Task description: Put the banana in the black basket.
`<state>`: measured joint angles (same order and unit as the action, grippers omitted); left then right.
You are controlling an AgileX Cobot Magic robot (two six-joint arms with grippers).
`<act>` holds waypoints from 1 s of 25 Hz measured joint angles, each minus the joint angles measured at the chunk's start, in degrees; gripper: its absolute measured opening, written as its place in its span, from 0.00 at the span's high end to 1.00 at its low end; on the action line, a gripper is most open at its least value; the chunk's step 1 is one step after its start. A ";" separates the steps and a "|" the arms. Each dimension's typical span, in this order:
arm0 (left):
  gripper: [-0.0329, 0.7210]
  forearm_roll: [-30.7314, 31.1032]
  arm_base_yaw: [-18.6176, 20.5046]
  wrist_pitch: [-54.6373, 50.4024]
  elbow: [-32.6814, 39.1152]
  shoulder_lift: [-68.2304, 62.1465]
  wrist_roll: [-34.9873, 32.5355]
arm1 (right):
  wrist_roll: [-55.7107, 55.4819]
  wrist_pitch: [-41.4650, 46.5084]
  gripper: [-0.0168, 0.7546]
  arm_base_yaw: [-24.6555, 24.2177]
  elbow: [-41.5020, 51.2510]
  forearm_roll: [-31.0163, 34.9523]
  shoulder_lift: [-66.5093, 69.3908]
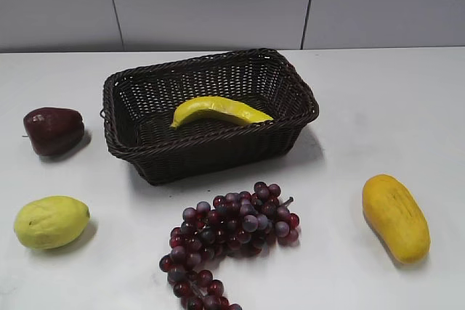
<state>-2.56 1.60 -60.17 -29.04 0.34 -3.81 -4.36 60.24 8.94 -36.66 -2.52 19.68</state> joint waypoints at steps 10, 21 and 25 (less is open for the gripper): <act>0.65 0.00 0.00 0.00 0.00 0.00 0.00 | -0.07 0.10 0.21 0.00 8.42 -1.14 -8.18; 0.65 0.00 0.00 0.00 0.00 0.00 0.07 | -0.18 0.04 0.21 0.00 8.42 -1.32 -8.18; 0.65 0.00 0.00 0.00 0.00 0.00 -0.02 | -0.18 0.04 0.21 0.00 8.42 -1.35 -8.18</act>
<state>-2.56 1.60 -60.17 -29.04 0.34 -3.84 -4.54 60.29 8.94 -28.24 -3.86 11.50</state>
